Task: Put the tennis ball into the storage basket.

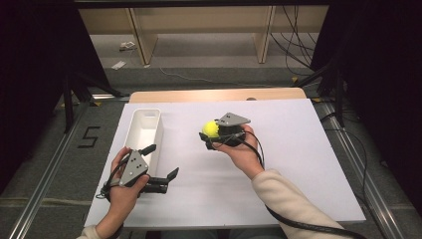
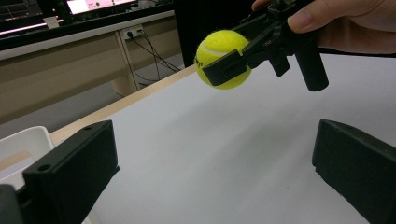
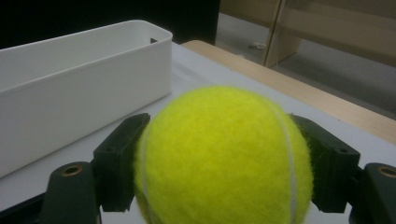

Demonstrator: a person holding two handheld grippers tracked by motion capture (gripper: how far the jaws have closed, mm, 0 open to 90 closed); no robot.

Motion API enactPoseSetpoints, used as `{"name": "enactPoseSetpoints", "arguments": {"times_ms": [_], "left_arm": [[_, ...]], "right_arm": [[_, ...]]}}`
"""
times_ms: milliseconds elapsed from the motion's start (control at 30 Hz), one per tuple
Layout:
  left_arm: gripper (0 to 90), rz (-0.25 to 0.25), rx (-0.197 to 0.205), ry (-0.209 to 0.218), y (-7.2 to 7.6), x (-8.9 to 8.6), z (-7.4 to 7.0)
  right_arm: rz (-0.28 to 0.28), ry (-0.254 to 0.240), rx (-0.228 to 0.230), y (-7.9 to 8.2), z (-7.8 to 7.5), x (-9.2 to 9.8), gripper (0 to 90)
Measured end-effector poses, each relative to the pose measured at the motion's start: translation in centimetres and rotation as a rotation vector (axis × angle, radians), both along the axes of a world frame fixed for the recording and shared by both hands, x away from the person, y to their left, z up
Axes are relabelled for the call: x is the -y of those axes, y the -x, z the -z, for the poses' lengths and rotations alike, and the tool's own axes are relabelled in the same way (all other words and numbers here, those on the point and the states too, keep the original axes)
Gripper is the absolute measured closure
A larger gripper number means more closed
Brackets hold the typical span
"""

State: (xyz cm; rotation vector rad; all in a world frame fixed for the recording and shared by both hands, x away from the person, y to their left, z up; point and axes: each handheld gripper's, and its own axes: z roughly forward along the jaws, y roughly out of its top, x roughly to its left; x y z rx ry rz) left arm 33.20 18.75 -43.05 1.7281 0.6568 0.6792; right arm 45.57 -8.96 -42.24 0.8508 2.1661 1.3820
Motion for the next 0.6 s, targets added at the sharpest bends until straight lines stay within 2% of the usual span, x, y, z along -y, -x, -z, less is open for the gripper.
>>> {"name": "enactPoseSetpoints", "arguments": {"times_ms": [600], "left_arm": [[0.0,0.0,0.0,0.001,0.0,-0.01,-0.01]], "right_arm": [[-0.01,-0.002,0.004,0.03,-0.07,-0.4,26.1]]}}
